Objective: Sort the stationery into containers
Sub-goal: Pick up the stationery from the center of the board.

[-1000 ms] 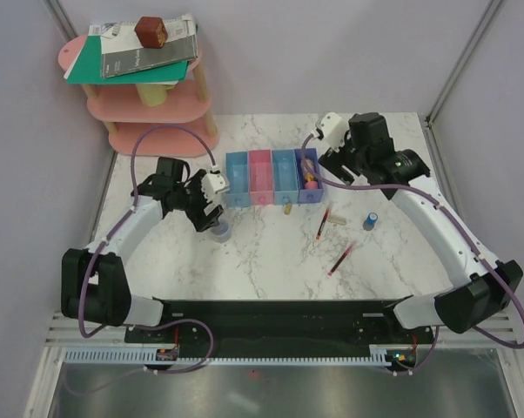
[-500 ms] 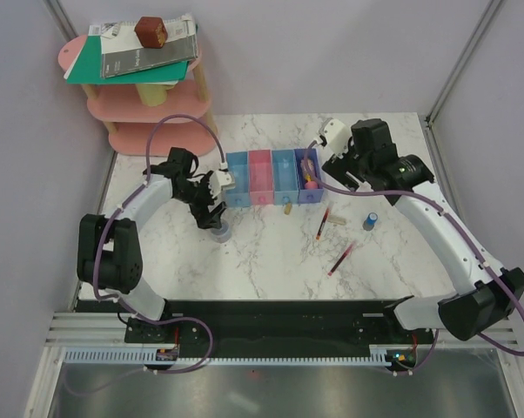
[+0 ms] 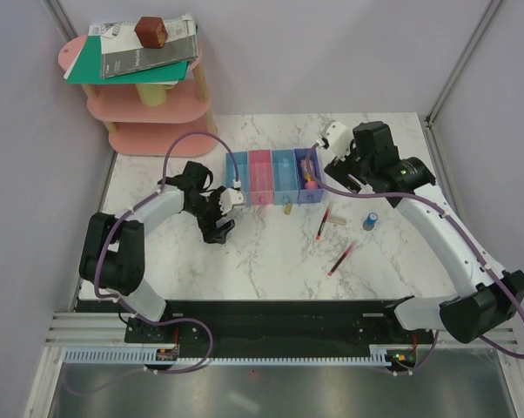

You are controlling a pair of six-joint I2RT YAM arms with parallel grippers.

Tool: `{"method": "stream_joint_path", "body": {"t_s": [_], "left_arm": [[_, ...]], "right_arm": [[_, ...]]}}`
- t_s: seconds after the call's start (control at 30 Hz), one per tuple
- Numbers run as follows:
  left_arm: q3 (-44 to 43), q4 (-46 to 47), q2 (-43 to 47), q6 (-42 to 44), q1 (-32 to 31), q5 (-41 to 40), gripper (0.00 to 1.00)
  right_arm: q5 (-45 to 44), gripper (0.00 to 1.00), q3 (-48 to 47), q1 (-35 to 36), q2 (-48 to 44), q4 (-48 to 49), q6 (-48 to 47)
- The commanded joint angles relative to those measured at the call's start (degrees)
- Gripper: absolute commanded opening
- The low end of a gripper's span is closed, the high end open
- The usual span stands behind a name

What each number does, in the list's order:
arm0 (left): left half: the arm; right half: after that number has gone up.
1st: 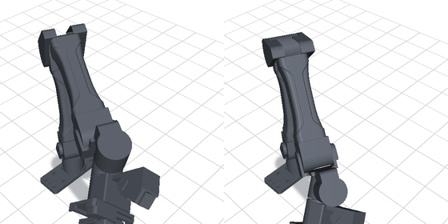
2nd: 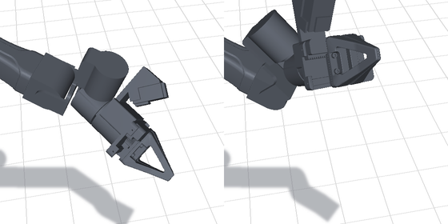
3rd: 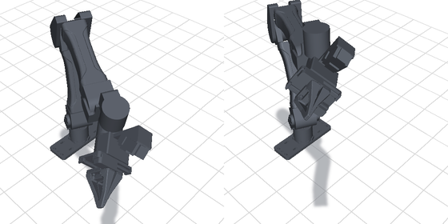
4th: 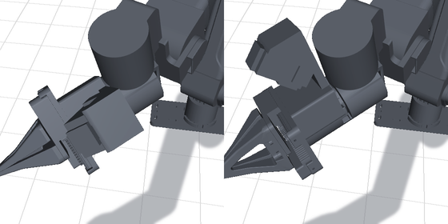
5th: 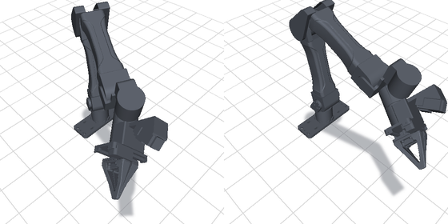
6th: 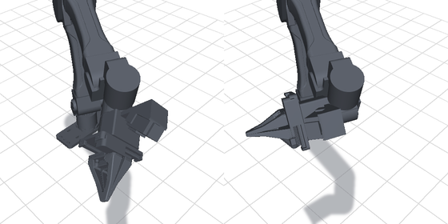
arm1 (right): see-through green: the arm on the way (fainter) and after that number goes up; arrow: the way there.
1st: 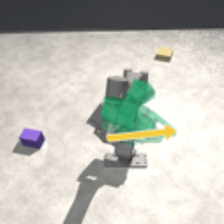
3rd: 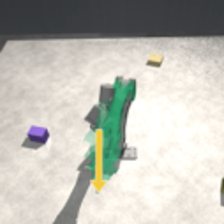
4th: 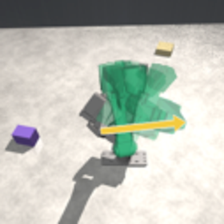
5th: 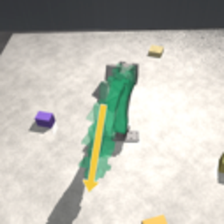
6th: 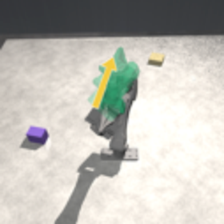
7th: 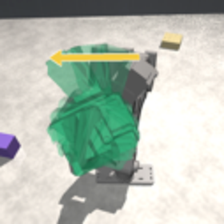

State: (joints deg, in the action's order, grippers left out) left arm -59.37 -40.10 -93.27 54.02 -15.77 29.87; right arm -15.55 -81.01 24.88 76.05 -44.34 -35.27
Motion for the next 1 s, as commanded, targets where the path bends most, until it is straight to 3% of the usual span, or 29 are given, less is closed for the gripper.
{"method": "stream_joint_path", "body": {"t_s": [0.0, 0.1, 0.27, 0.3, 0.37, 0.4, 0.47, 0.7, 0.87, 0.97], "left_arm": [[1.5, 5.0, 1.7, -1.0, -0.6, -2.9, 0.98], [2.1, 6.7, 0.9, -1.1, -0.8, -4.2, 0.96], [2.4, 7.5, 0.1, -0.6, -1.2, -6.1, 0.77], [2.5, 7.6, 0.2, -0.4, -1.4, -6.5, 0.6], [2.2, 7.5, 0.8, -0.7, -1.5, -6.8, 0.52], [2.3, 7.5, 1.2, -0.8, -1.5, -6.9, 0.39], [2.3, 6.9, 3.1, -0.9, -1.8, -7.0, 0.26], [-1.9, -2.3, 12.2, -0.1, -2.8, -5.0, 0.15], [-8.8, -7.4, 16.5, 1.0, -3.0, -2.9, 0.1], [-13.1, -8.9, 14.5, 3.1, -2.9, -2.6, 0.03]], "right_arm": [[-0.9, 0.96, -0.1, -0.2, -2.2, 0.8, 0.9], [-0.7, 0.96, -0.1, -0.2, -2.5, 0.8, 1.2], [-0.7, 0.96, 0.2, -0.2, -3.2, 0.8, 1.4], [-0.8, 0.96, 0.3, -0.3, -3.4, 0.7, 1.4], [-0.8, 0.96, 1.1, -0.3, -3.8, 0.8, 1.4], [-0.8, 0.96, 2.3, -0.3, -4.0, 0.8, 1.4], [-0.5, 0.96, 4.4, -0.5, -4.7, 0.8, 1.1], [6.7, 0.98, 17.8, -6.8, -5.4, 0.6, -0.4], [15.4, 0.97, 16.9, -16.5, 0.6, -1.5, -0.8], [16.9, 0.97, 17.5, -17.3, 2.4, -0.2, -1.0]]}}
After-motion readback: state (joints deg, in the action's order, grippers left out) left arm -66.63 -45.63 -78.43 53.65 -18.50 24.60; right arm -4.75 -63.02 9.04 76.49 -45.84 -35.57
